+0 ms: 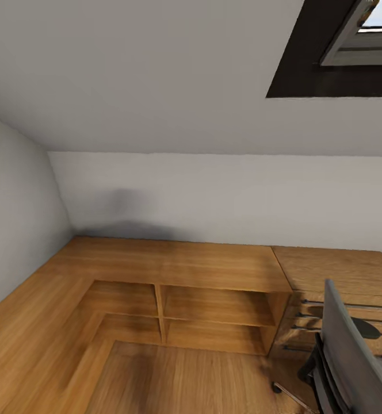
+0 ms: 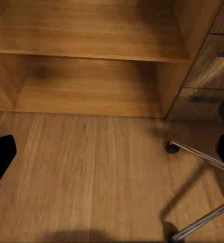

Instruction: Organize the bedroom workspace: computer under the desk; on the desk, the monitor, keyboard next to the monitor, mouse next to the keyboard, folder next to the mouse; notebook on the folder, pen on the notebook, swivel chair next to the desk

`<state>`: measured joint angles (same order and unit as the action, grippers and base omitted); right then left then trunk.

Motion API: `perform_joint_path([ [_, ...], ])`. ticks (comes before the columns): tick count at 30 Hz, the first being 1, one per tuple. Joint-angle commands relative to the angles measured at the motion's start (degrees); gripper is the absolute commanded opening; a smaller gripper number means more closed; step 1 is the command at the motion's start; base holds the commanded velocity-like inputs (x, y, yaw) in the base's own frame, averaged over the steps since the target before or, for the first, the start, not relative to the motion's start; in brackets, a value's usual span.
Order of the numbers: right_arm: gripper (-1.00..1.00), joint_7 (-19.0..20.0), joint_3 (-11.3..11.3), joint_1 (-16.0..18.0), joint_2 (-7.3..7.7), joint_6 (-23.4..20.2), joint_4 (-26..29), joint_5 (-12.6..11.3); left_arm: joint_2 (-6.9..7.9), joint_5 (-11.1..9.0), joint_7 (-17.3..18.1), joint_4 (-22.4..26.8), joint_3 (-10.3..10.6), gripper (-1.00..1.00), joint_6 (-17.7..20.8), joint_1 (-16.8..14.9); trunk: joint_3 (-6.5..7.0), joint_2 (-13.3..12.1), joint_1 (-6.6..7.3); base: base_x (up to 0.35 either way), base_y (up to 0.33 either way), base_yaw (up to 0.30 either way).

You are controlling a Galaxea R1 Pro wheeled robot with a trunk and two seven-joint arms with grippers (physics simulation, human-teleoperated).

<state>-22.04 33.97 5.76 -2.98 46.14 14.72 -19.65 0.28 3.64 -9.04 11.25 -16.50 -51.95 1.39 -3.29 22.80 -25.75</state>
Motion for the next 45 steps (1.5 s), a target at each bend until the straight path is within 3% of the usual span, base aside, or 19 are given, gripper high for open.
perform_joint_path([
  [1, 1.00, -0.4, 0.5, 0.1, 0.03, 0.2, 0.0, -0.3, -0.01, 0.4, -0.5, 0.1, 0.0, 1.00, 0.0, 0.0, -0.11, 0.1, -0.04, 0.000, 0.000, -0.299],
  [33, 1.00, -0.3, 0.6, 0.1, -0.30, -0.3, -0.8, -0.3, -0.13, 0.4, -0.5, 0.1, 0.1, 1.00, -0.3, 0.0, -0.11, 0.1, -0.04, 0.000, 0.002, -0.300],
  [45, 1.00, -0.3, 0.6, 0.1, -0.28, -0.3, -0.8, -0.3, -0.19, 0.5, -0.4, 0.1, 0.1, 1.00, -0.3, 0.0, -0.11, 0.1, -0.04, 0.000, 0.212, -0.300],
])
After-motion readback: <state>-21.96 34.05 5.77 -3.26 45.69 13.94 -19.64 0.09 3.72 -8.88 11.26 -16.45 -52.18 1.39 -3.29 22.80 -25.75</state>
